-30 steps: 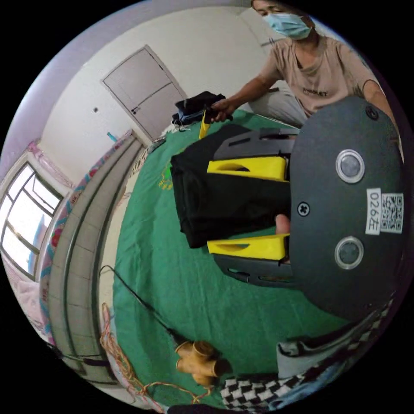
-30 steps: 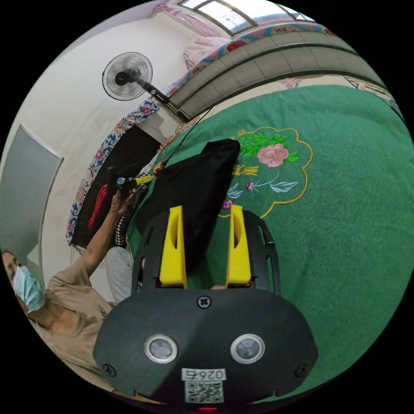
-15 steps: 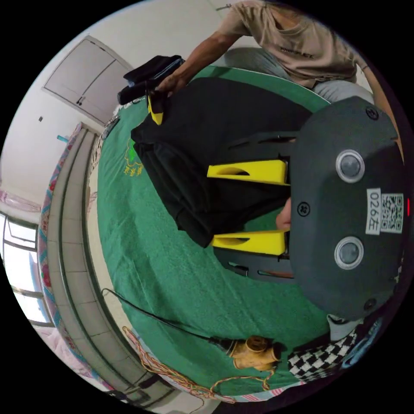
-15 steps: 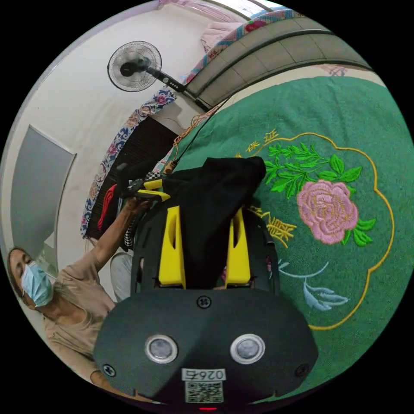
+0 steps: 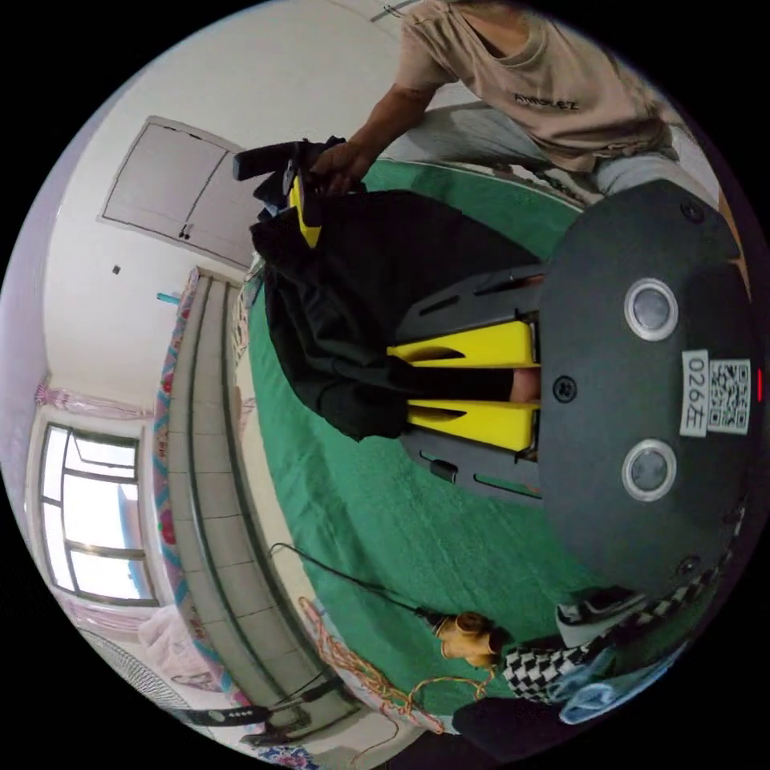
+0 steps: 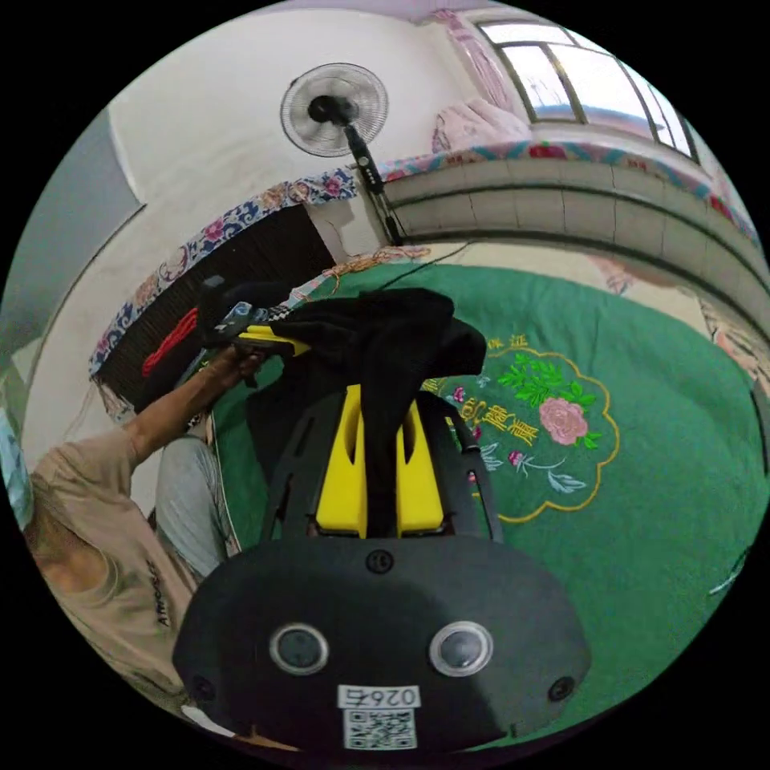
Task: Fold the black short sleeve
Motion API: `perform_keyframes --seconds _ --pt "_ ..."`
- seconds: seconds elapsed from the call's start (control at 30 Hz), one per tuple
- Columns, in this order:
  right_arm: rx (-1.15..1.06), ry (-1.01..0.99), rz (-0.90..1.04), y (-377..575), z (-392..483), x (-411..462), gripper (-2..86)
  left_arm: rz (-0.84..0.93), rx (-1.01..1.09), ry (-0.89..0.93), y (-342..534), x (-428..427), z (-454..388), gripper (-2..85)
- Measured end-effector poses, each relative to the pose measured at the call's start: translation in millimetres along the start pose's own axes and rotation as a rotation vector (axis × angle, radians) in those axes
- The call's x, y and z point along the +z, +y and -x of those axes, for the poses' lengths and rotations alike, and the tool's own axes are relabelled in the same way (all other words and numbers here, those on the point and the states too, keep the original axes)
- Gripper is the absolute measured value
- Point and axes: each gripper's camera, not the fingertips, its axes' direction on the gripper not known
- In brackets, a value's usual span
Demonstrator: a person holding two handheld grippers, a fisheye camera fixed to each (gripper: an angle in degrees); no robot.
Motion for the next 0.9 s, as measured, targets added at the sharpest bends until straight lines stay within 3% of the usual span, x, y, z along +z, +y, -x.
perform_keyframes --seconds 0.23,0.4,0.53,0.73,0.9 --pt "-0.129 0.212 -0.23 99 130 -176 0.7 -0.133 0.191 -0.095 -56 -95 -180 6.2" --pt "-0.069 0.293 -0.405 156 145 -290 0.7 -0.224 0.392 -0.196 -153 -112 -337 6.2" --pt "0.013 0.371 -0.549 202 131 -401 0.8 -0.272 0.535 -0.137 -244 -98 -436 6.2" --pt "0.227 0.56 -0.711 287 67 -543 1.2 -0.237 0.796 0.04 -430 5 -625 6.4" --pt "0.596 0.695 -0.738 365 -72 -624 3.2 -0.073 0.894 0.131 -592 213 -806 5.7"
